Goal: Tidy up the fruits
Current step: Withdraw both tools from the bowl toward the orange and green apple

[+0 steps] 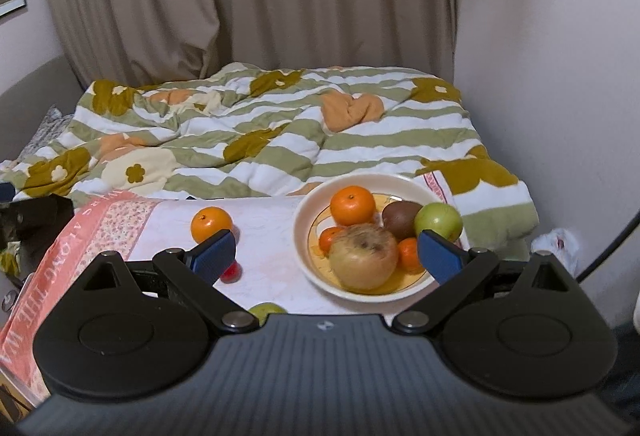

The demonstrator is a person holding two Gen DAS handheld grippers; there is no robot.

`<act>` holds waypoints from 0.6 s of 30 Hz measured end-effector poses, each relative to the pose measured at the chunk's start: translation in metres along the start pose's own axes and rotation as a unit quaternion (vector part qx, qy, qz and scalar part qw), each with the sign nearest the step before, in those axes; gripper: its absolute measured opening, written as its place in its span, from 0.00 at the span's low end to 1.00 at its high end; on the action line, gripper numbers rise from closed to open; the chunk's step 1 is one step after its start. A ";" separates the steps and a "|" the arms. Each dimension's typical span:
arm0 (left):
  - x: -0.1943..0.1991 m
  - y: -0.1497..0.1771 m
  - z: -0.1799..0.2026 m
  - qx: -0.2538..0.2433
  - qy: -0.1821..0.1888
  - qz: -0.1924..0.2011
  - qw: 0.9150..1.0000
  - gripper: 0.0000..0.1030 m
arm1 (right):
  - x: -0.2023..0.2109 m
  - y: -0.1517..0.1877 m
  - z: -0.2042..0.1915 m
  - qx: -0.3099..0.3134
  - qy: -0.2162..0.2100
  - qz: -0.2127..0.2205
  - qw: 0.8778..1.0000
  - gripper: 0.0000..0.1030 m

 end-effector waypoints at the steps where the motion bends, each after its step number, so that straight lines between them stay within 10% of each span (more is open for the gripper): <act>1: -0.005 -0.002 -0.004 -0.005 0.005 -0.001 1.000 1.00 | -0.002 0.002 -0.006 -0.005 0.006 -0.002 1.000 1.00; 18: -0.136 -0.006 -0.004 -0.079 0.129 -0.093 0.984 1.00 | -0.064 0.029 -0.052 -0.070 0.094 -0.047 0.992 1.00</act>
Point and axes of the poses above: each gripper's, at about its wrist camera, not at the fingertips, and x roughly against the way its jaws point, z to its right, y to its underside, the point moved 2 cm from there along -x, roughly the way its jaws point, and after that the axes turned 7 degrees about -y, right-handed, at the moved point
